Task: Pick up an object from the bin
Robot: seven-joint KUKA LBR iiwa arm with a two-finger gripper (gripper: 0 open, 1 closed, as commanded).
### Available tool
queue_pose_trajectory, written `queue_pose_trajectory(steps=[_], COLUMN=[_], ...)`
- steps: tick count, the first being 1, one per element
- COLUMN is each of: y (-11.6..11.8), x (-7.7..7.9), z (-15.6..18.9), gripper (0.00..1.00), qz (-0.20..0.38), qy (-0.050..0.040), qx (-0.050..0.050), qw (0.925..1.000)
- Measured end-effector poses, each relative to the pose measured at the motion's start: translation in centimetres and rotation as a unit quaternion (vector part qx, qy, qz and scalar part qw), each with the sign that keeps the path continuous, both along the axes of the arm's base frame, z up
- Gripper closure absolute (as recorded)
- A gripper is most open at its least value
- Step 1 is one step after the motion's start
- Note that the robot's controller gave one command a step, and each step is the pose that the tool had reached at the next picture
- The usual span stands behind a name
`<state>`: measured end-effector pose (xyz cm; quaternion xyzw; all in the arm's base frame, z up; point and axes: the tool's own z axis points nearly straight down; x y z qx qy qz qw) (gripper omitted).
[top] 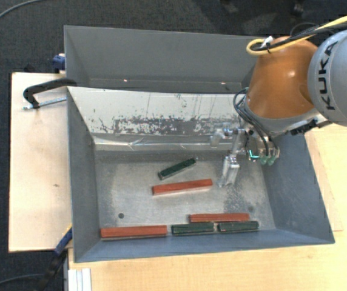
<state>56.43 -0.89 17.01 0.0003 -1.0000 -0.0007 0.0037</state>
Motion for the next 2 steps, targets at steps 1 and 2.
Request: queue_pose_trajectory(steps=[1,2], y=[2.94,2.84], x=[-4.50,-4.25], z=[-9.87,-9.54], gripper=[0.00,1.00], qz=[-0.078,-0.078], qy=[0.0003,-0.0034], qx=[0.000,0.000], qw=[0.9970,0.9970])
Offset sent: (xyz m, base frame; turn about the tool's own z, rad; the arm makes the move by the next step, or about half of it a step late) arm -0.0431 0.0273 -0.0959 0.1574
